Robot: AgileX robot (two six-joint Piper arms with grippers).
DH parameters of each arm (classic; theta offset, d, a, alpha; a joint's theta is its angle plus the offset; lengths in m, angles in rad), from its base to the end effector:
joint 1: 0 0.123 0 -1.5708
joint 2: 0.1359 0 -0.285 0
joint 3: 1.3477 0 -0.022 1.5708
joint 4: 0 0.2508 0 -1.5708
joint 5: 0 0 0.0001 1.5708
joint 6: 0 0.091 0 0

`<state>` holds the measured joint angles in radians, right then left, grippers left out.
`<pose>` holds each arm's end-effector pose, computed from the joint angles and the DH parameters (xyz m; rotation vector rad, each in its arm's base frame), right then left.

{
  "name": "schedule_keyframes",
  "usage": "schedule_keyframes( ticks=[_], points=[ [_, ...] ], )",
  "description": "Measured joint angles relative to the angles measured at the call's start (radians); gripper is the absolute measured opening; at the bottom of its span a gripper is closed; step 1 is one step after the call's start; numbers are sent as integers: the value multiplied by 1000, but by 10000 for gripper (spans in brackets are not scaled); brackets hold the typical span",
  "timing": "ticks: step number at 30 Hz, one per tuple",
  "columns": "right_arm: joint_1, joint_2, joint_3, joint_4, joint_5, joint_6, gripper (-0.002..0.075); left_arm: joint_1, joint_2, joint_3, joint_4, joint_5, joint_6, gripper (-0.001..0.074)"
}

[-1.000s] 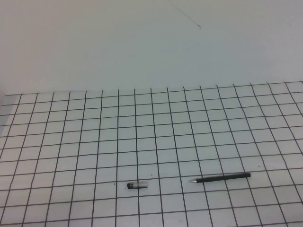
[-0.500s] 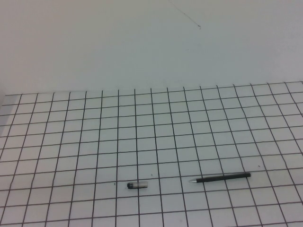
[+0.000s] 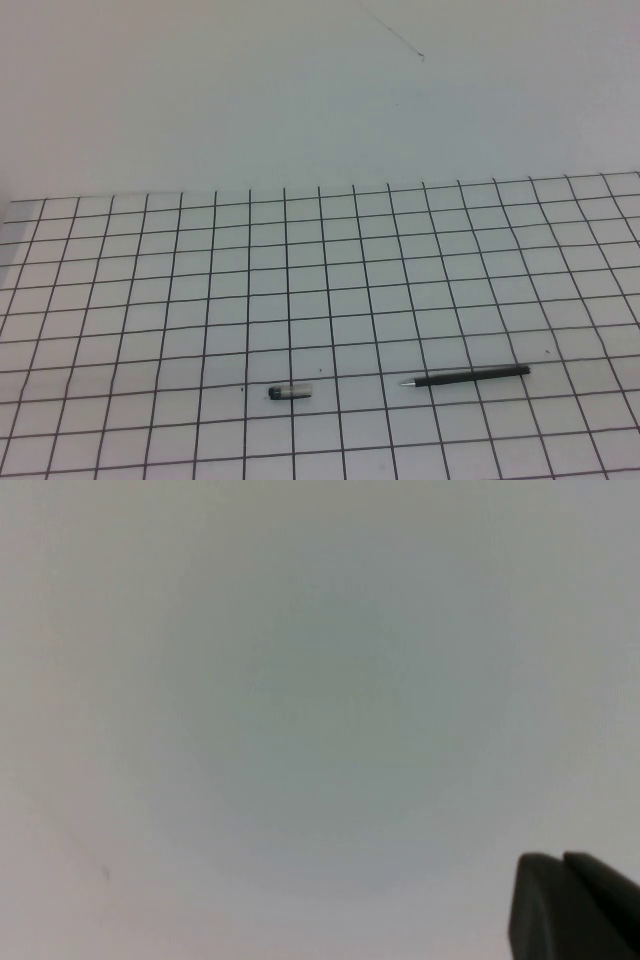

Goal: Cap the pen

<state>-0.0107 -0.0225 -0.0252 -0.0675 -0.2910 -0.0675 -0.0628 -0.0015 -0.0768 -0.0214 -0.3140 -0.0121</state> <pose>0.0453 0.0013 0.2482 -0.0867 1.1431 -0.1158 0.0421 -0.0020 0.2661 0.0106 1.0917 -0.0820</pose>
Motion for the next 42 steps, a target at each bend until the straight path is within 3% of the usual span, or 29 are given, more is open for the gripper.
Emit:
schedule_keyframes(
  ticks=[5,10,13,22,26,28,29,30,35,38,42],
  points=[
    [0,8,-161,-2,361,-4,-3,0,0,-192,87,409,-1,-1],
    [0,88,-300,20,649,-4,-3,-2,86,-294,51,622,62,-1],
    [0,175,-375,74,758,-54,-3,-15,190,-339,-92,772,241,0],
    [0,441,-503,422,1067,-556,-3,-49,632,-473,-641,1010,928,-1],
    [0,500,-503,455,1115,-642,-3,-49,824,-581,-765,1109,1038,10],
    [0,508,-503,455,1115,-680,-3,-49,925,-650,-777,1138,1052,57],
    [0,508,-503,457,1115,-700,-3,-49,964,-683,-777,1147,1058,20],
    [0,508,-503,465,1115,-709,-3,-49,1009,-714,-777,1152,1057,137],
    [0,508,-503,558,1115,-787,-3,-49,1193,-849,-777,1193,1087,374],
    [0,508,-503,598,1117,-827,-3,-68,1294,-928,-774,1240,1190,374],
    [0,508,-503,612,1119,-834,-3,-176,1428,-1011,-692,1227,1203,348]
  ],
)
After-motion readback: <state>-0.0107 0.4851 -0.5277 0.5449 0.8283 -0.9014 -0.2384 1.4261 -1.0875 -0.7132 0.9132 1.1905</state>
